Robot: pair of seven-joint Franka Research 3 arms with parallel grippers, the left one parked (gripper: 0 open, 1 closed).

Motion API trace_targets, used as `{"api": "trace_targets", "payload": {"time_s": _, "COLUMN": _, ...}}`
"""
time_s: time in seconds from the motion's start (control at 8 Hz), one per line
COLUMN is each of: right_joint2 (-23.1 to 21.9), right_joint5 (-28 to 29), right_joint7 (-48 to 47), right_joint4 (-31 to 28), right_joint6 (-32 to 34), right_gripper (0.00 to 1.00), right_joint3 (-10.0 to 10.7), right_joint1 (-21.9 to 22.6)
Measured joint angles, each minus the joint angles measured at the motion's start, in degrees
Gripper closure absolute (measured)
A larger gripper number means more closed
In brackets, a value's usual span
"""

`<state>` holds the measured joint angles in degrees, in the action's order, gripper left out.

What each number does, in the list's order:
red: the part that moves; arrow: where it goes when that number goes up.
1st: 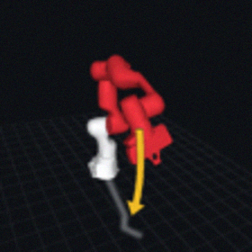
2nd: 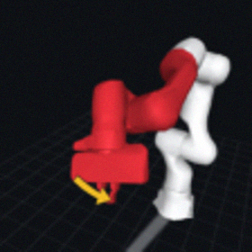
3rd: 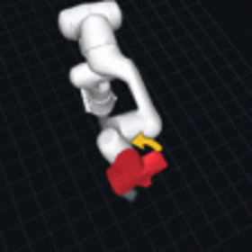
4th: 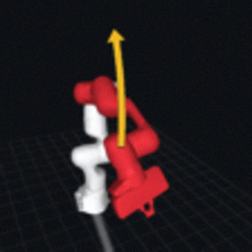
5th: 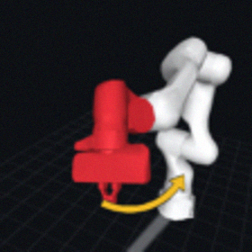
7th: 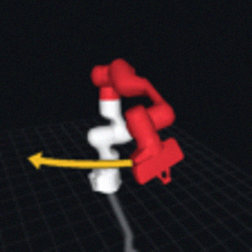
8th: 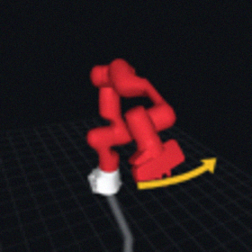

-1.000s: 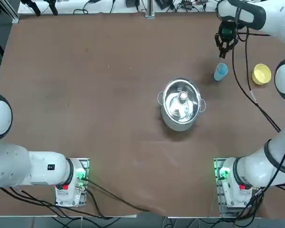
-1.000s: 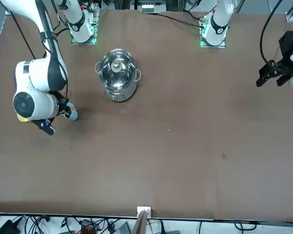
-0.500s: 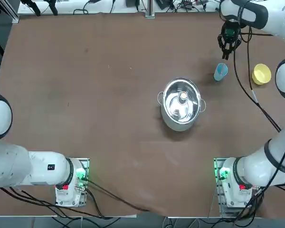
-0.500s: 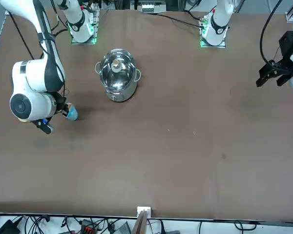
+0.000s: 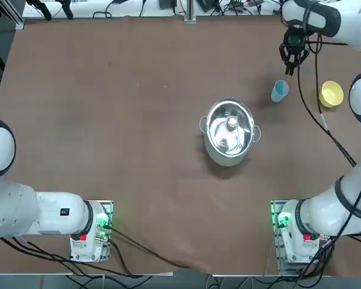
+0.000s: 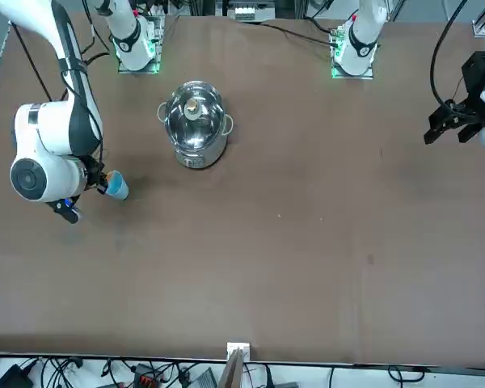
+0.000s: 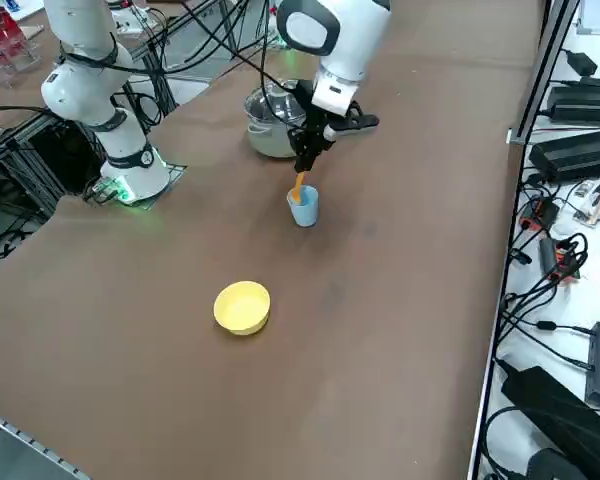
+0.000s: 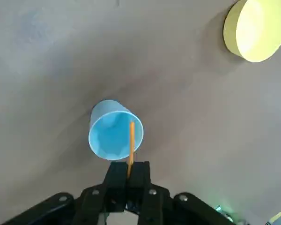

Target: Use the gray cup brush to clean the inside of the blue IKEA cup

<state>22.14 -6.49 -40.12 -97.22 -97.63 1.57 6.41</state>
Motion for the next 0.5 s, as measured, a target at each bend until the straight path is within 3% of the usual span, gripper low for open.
{"api": "trace_targets", "payload": {"time_s": 0.5, "right_joint2": 1.1, "right_joint5": 1.3, "right_joint7": 1.0, "right_joint4": 8.3, "right_joint6": 0.4, "right_gripper": 0.97, "right_joint3": -0.1, "right_joint1": -0.1}}
